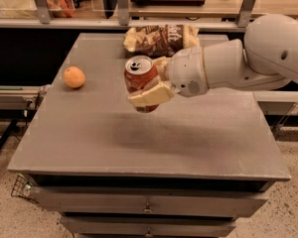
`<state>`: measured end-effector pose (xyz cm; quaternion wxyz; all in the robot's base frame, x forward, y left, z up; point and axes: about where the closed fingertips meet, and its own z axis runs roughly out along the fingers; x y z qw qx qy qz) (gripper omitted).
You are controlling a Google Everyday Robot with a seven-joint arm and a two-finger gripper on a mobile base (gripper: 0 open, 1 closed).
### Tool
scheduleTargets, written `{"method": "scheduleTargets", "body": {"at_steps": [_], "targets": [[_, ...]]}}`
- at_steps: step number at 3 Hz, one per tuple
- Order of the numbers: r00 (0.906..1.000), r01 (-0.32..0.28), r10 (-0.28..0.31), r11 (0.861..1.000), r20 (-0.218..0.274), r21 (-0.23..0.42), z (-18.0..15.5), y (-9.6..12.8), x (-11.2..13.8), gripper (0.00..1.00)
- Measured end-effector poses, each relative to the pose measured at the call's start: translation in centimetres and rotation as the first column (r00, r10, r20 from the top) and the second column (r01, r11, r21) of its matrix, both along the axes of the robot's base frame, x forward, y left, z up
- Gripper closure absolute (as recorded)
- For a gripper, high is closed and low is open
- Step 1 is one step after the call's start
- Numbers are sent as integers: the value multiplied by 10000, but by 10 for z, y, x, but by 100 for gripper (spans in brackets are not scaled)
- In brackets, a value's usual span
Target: Move coke can near orange
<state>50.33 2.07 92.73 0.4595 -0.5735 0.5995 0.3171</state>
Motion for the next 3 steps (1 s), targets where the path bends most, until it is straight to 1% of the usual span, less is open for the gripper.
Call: {"method": "scheduleTargets", "body": {"at_steps": [1, 2, 3], "targets": [[9996, -120, 104, 9982, 280, 583, -10, 24, 12, 100], [9985, -334, 290, 9946, 461, 986, -20, 57, 47, 100], [9962, -659, 586, 9911, 649, 1154, -20, 97, 84, 100]]}}
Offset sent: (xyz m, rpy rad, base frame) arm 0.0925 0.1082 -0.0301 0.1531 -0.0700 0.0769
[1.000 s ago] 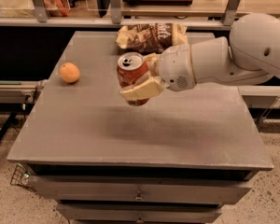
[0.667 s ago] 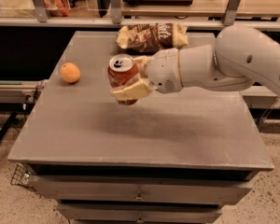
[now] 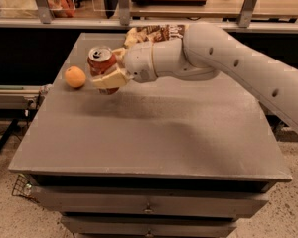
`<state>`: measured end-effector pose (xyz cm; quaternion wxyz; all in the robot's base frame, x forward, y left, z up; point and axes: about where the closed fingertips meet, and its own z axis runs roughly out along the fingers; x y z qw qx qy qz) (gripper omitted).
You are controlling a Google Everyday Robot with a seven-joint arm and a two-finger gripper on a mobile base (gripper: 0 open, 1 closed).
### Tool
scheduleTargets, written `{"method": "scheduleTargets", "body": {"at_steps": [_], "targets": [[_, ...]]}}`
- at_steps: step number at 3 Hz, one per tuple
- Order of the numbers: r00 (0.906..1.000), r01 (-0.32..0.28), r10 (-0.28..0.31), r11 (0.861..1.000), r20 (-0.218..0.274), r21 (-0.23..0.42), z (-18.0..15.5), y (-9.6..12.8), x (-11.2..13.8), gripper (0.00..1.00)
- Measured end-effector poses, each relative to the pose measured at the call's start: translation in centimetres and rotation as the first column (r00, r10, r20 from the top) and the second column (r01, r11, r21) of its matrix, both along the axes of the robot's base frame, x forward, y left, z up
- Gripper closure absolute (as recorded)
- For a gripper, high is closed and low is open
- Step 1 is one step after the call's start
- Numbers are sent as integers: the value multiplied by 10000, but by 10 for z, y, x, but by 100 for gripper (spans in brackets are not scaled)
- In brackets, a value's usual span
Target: Move coke can near orange
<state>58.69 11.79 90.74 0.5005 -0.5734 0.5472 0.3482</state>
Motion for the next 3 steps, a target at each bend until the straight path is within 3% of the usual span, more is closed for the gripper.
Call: {"method": "scheduleTargets", "body": {"at_steps": [1, 3], "targets": [[9996, -82, 83, 10000, 278, -47, 19, 29, 34, 100], [10000, 58, -57, 9994, 50, -355, 13, 31, 64, 100]]}}
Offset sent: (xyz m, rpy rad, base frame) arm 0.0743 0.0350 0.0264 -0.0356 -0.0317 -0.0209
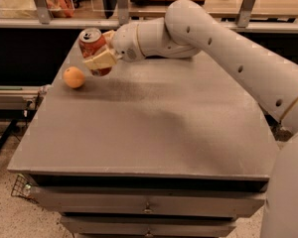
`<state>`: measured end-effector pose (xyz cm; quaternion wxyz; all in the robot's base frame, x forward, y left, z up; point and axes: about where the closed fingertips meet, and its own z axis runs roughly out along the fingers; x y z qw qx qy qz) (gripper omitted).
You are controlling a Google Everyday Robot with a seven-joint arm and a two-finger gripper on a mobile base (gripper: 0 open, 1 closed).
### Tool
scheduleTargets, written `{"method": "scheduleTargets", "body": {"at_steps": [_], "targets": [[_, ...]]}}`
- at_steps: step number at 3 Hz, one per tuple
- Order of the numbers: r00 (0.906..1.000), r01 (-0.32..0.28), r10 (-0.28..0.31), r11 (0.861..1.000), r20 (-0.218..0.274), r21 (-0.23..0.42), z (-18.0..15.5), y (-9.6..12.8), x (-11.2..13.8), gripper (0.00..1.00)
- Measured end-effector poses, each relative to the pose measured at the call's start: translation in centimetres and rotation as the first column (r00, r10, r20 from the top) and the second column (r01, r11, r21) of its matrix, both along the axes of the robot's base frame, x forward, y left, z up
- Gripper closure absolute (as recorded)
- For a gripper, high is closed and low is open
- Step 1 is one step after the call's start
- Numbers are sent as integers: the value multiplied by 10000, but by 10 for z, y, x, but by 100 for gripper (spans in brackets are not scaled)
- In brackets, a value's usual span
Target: Move coke can near orange
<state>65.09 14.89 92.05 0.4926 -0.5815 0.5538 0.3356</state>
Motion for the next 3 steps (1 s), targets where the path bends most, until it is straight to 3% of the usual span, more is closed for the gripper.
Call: {"method": "scheduleTargets", "body": {"at_steps": [1, 3], "targets": [[9993, 46, -49, 10000, -378, -64, -12, -5, 4, 100], [9879, -259, 271, 9996, -1525, 101, -37, -1, 1, 58]]}}
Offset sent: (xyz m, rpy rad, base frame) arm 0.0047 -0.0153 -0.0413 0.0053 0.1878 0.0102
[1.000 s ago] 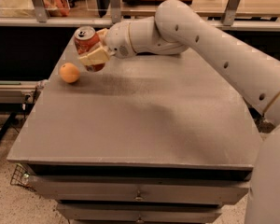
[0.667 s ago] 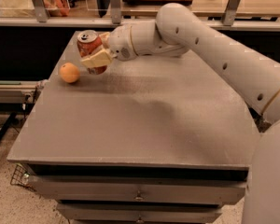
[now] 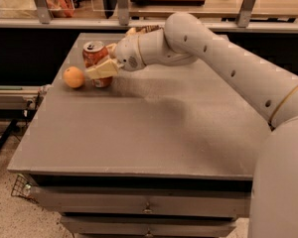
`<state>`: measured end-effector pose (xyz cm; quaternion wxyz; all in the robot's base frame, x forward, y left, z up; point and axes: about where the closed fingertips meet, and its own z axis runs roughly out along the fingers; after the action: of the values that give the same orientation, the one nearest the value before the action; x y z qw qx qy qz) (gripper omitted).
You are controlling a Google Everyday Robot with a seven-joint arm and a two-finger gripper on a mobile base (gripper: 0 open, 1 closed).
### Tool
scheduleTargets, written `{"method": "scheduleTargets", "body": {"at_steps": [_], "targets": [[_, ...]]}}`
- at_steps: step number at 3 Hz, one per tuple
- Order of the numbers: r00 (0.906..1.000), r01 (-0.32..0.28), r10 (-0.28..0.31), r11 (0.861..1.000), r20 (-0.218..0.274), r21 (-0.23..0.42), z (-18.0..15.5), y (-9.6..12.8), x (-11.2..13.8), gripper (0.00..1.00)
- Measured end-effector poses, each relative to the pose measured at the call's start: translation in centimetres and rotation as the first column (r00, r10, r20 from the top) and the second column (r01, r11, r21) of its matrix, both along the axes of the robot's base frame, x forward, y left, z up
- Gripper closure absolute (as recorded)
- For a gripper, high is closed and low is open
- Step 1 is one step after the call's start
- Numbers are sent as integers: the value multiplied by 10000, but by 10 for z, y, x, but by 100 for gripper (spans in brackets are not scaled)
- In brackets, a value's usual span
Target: Move coke can near orange
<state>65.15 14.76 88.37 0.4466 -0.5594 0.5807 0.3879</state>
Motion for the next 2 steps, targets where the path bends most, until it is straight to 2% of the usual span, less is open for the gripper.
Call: {"method": "scheduleTargets", "body": {"at_steps": [2], "targets": [[9992, -288, 293, 9995, -283, 162, -7, 13, 0, 12]]}}
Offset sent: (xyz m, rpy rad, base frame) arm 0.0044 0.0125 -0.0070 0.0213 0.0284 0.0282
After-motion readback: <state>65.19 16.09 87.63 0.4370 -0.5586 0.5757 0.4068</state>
